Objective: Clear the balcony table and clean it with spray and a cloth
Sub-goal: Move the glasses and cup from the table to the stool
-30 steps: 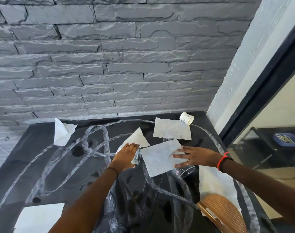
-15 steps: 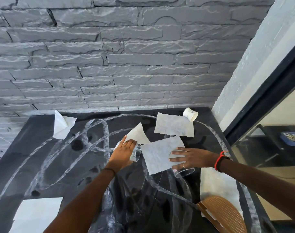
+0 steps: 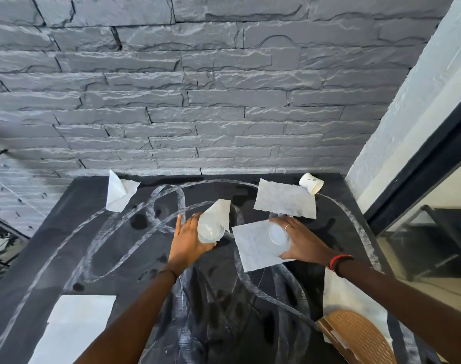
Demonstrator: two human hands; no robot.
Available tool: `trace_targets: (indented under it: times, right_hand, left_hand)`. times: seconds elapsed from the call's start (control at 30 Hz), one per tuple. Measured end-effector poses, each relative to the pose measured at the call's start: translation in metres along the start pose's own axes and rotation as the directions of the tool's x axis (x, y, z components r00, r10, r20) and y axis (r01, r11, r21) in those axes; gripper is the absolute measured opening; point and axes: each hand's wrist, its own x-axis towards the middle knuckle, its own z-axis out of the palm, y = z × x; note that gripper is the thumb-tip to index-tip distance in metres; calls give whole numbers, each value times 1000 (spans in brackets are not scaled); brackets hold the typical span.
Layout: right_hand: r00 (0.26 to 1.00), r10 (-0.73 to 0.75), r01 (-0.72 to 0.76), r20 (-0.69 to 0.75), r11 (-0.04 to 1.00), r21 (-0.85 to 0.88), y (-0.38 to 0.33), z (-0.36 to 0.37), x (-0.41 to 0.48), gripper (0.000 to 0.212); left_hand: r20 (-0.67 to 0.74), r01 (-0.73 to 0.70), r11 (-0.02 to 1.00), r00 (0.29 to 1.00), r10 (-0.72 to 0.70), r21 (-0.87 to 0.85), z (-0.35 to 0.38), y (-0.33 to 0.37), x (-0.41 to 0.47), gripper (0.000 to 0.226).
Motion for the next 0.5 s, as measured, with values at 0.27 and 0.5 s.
trace_targets:
  times: [0.27, 0.5]
  right_hand:
    - [941, 311, -243, -135, 897, 369, -41, 6, 25, 100]
    - [943, 279, -134, -185, 821, 555, -89, 10, 40, 77]
  left_hand:
    - [-75, 206, 871, 961, -266, -447, -23, 2, -19, 85]
    - [-87, 278, 742, 908, -411, -610, -49, -4, -49, 96]
